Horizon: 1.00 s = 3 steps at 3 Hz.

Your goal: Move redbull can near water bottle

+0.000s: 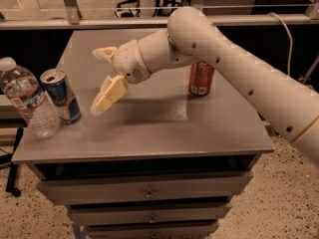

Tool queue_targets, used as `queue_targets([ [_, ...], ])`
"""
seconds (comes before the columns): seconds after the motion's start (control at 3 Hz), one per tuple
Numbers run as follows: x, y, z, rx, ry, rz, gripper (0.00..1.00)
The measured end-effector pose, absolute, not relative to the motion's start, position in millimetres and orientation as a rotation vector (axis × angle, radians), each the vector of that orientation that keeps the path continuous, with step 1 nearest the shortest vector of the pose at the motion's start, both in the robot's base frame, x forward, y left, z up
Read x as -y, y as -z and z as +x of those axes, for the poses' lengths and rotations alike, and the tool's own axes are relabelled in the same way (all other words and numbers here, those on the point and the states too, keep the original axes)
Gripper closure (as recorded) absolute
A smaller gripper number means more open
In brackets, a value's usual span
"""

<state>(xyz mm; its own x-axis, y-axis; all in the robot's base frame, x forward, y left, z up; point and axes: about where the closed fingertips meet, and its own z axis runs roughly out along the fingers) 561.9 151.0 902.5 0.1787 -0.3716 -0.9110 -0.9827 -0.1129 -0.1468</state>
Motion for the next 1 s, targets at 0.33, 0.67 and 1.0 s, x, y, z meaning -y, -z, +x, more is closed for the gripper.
queue_targets([
  [0.33, -104, -911, 587, -1.395, -0.801, -1.549, 0.0],
  [0.67, -36, -932, 610, -1.486, -0.604, -1.453, 0.0],
  [1.0, -36, -932, 610, -1.486, -0.604, -1.453, 0.0],
])
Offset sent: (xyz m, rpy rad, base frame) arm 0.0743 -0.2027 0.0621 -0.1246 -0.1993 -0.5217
